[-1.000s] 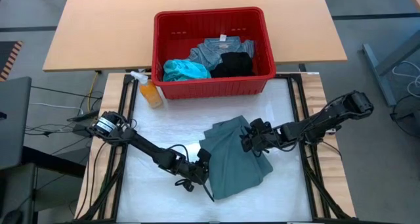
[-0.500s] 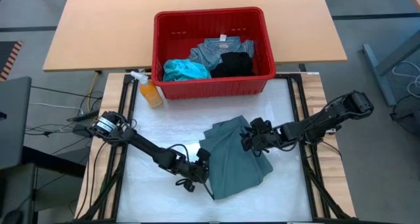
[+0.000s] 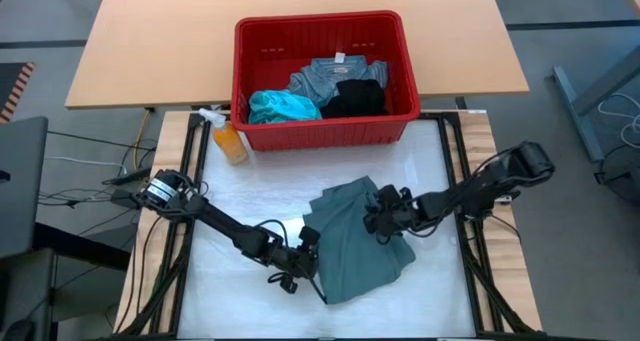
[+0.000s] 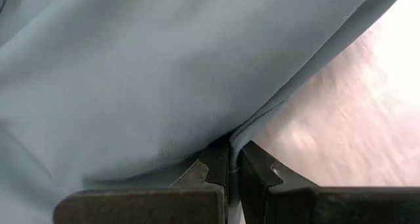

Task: Fold Laundry from Bin
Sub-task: Fold the gray pants

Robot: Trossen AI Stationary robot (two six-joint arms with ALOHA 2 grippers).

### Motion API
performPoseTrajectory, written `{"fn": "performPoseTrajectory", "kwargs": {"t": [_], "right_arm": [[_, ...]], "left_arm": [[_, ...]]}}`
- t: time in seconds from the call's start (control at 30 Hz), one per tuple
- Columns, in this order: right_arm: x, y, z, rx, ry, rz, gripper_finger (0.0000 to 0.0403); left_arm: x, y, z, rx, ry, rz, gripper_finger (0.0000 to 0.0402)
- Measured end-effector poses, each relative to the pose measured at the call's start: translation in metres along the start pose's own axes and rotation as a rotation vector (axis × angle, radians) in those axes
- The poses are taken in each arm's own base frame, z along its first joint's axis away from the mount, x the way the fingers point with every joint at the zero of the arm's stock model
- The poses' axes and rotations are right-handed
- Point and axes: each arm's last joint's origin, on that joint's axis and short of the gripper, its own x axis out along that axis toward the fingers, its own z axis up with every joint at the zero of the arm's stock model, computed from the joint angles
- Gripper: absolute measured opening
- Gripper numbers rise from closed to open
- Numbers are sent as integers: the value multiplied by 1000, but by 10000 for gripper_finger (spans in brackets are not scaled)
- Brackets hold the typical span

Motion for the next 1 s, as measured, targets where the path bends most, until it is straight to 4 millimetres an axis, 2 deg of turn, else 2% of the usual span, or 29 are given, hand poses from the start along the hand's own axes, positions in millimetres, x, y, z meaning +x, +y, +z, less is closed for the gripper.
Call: {"fn": "performPoseTrajectory", "kwargs": {"t": [0.17,0.23,0.47,0.6,0.83,1.0], "right_arm": [[-9,5,2,-25,-17,58,53],[-17,9,7,-31,-52,109,19],[-53,15,26,-28,-169,277,20],[-70,10,28,-54,-172,308,17],[-96,10,18,-95,-163,401,22],[-102,16,0,-109,-120,437,20]], "left_arm": [[-4,-7,1,-19,4,-14,0],[-8,-8,2,-25,13,-21,0],[-29,-1,9,-114,15,29,0],[-31,1,1,-163,101,59,0],[-32,0,-6,-221,165,72,0],[-31,-2,-2,-256,124,12,0]]}}
